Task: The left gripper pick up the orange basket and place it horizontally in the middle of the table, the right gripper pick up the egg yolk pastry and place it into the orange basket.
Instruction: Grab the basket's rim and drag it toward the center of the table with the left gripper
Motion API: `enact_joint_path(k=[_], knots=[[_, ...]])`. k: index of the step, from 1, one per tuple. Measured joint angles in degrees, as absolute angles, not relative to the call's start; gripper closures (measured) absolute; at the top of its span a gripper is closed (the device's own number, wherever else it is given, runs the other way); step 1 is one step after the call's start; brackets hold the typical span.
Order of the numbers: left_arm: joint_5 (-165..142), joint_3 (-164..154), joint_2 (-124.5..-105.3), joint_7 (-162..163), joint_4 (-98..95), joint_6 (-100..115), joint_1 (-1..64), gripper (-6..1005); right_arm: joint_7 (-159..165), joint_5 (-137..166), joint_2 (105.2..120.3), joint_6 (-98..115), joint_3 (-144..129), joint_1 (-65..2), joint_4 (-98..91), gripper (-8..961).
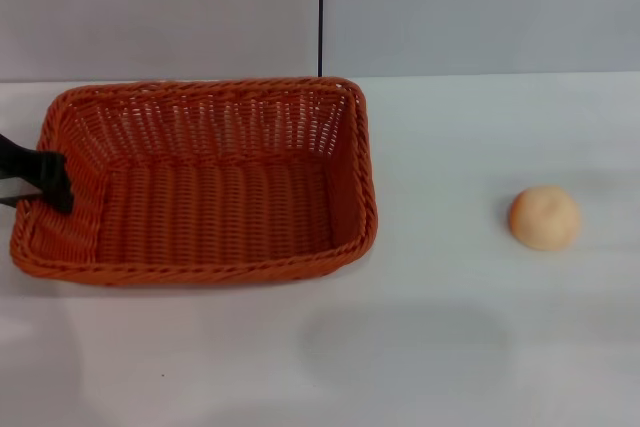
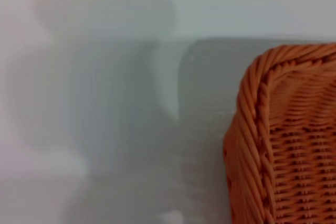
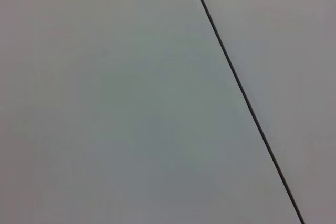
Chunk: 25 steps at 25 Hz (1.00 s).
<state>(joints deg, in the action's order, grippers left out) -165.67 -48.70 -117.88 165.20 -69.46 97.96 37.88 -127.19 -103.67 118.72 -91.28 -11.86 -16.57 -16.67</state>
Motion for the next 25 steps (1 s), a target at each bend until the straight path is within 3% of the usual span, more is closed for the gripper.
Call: enact_joint_path(k=[12, 25], knots=[[-165.5, -55.3, -118.16, 165.0, -70.8, 98.5, 37.1, 879, -127.1, -104.6, 118.83, -91.4, -11.9, -16.0, -16.5, 227], [-163.6, -55.3, -118.25, 164.8, -72.5, 101.3, 38.3, 822, -127.3, -104.6, 118.86, -91.4, -11.9, -16.4, -16.3, 227]])
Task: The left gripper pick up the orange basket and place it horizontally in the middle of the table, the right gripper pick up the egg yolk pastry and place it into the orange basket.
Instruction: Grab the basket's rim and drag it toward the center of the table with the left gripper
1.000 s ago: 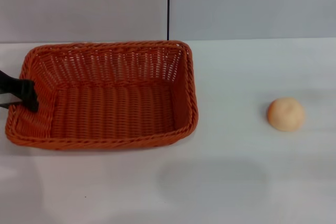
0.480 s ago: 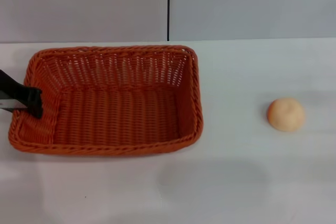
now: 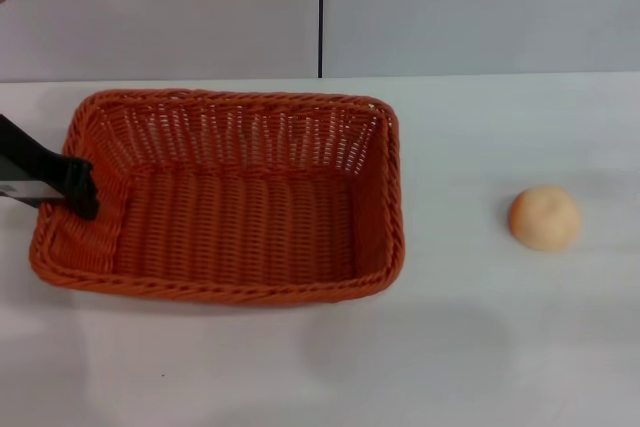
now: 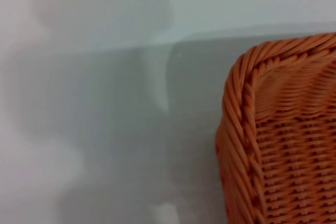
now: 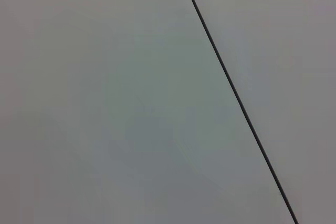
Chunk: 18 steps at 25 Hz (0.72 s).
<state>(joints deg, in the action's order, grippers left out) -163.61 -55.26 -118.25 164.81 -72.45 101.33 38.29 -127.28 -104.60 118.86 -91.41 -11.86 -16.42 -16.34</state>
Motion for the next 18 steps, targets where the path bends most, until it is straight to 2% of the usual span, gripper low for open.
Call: enact_joint_path(k=[5, 16, 18], knots=[[-163.4, -54.2, -118.08, 164.8, -72.9, 101.7, 38.3, 800, -127.3, -104.6, 118.79, -91.0, -11.9, -16.5, -16.4, 226], [-165.5, -52.3, -117.39, 164.3, -74.9, 100.1, 37.6, 367, -127.4, -104.6, 118.64, -89.9, -11.9, -16.6, -16.7, 226], [-165.5, -52.2, -117.25, 164.1, -74.9, 99.2, 37.4, 357, -127.4, -104.6, 118.64, -89.6, -11.9, -16.6, -16.7, 226]])
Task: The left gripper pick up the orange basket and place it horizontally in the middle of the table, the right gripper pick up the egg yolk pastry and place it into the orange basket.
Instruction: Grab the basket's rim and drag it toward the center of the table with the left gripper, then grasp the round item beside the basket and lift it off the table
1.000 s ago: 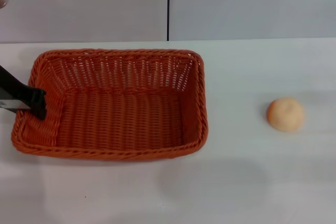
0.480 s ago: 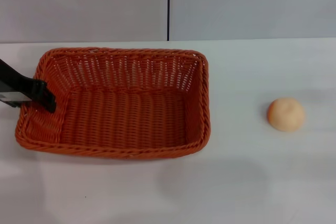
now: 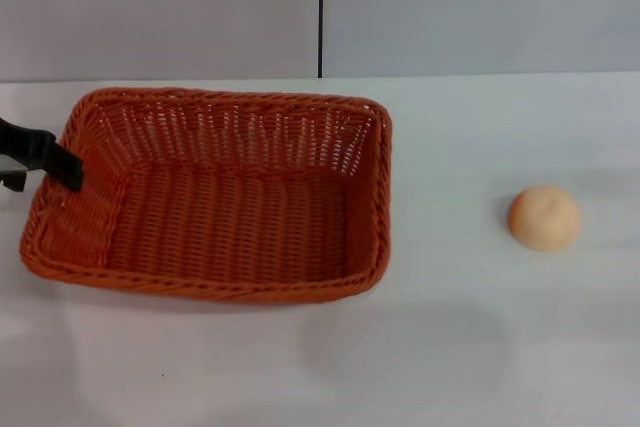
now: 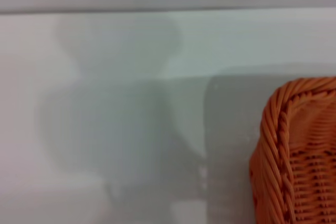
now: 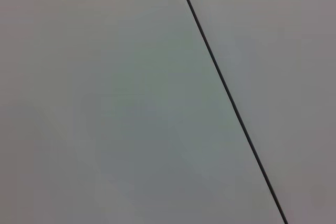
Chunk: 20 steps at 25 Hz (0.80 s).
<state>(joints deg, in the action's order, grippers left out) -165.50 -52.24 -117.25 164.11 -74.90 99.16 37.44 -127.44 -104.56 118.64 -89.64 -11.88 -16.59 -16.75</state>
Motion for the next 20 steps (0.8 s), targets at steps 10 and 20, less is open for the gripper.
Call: enact_joint_path(k=[10, 20], knots=[[-164.9, -48.7, -116.79, 160.1, -81.7, 101.0, 36.5, 311, -127.2, -104.2, 118.65, -88.9, -12.5, -17.0, -16.8, 227], [-161.7, -41.6, -117.63, 152.5, -93.7, 103.1, 33.9, 315, -126.0, -103.7, 118.74, -91.5, -13.3, -17.1, -16.9, 227]])
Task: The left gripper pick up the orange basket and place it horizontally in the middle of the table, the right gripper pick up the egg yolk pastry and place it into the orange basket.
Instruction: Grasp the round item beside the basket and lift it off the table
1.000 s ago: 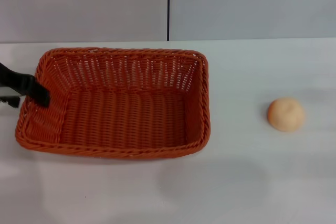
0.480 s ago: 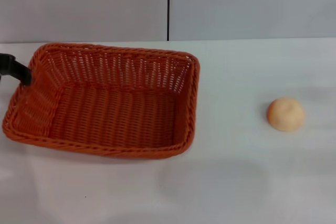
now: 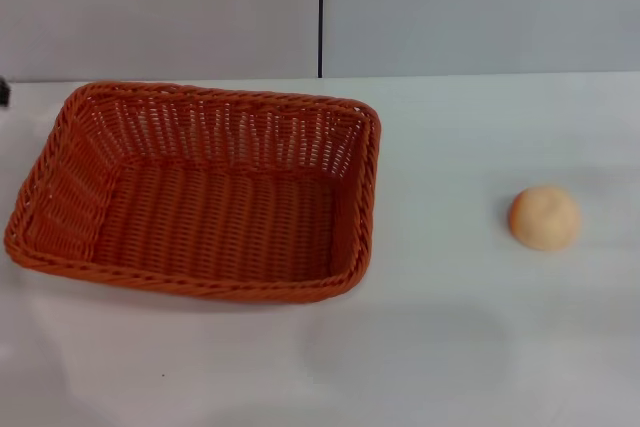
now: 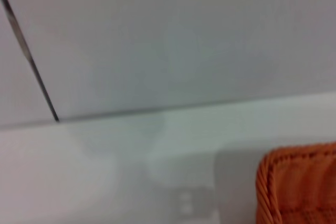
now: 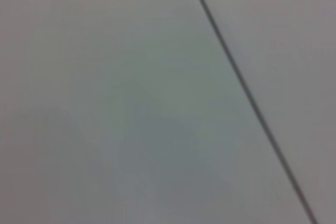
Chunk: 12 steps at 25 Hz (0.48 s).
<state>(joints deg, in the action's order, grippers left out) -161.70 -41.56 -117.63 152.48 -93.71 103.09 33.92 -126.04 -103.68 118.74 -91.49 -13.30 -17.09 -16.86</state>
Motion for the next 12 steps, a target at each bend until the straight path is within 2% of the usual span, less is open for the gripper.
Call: enact_joint_path(k=[2, 4, 5, 6, 12], knots=[[-158.5, -41.0, -117.93, 150.2, -96.4, 100.9, 31.6, 316, -125.7, -102.3, 118.80, -91.6, -16.3, -17.2, -17.9, 227], [-150.9, -40.6, -118.09, 147.5, -99.6, 95.6, 26.3, 317, -124.2, -101.1, 118.81, -91.3, -18.7, -17.3, -19.0, 226], [-140.8, -40.4, -117.94, 144.3, -100.8, 90.3, 20.6, 317, -122.6, -100.1, 118.76, -91.0, -19.8, -17.4, -20.1, 226], [-140.8, -40.4, -117.94, 144.3, -100.8, 90.3, 20.6, 318, -120.4, -98.5, 118.76, -90.8, -20.4, -17.5, -21.5, 226], [-108.8, -38.8, -118.09, 123.0, -95.9, 78.4, 5.7, 317, -110.7, -92.5, 118.86, -90.8, -21.1, -18.5, -26.8, 226]])
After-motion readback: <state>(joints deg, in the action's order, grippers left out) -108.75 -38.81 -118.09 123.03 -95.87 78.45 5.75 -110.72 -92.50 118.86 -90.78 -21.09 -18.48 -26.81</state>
